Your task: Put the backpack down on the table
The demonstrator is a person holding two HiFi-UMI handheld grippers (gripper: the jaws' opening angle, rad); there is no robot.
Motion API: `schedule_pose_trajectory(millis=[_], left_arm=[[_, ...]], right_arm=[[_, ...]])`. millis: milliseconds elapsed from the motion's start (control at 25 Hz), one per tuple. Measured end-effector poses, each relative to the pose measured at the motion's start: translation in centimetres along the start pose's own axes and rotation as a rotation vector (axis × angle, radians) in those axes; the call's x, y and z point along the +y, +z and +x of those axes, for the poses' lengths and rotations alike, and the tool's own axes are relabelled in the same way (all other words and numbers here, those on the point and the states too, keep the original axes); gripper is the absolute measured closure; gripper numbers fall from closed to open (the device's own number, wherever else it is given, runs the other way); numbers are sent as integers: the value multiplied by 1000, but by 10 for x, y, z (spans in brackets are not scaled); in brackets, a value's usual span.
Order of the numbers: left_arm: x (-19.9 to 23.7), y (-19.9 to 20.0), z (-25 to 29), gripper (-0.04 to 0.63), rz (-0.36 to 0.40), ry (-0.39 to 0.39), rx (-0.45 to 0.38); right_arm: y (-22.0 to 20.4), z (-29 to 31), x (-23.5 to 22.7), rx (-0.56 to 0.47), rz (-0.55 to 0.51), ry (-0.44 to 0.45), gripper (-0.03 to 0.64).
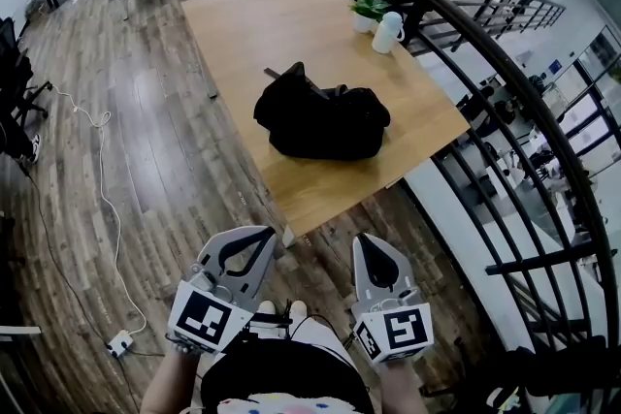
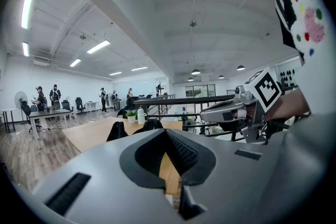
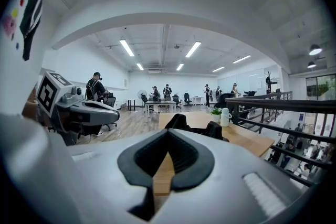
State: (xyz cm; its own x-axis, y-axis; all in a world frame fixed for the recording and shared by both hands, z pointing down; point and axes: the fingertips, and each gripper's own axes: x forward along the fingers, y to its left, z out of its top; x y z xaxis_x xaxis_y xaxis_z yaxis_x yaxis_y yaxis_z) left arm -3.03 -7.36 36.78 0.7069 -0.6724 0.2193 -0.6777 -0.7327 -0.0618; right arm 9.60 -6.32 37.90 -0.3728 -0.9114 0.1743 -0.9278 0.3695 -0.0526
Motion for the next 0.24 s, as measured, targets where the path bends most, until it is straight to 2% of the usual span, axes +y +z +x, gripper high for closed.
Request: schedule_pose_trajectory(millis=[240], left_arm=[[2,-5,1,589,-10,-3,4]], right_arm=[[-2,2,1,5,-2,-4,609]])
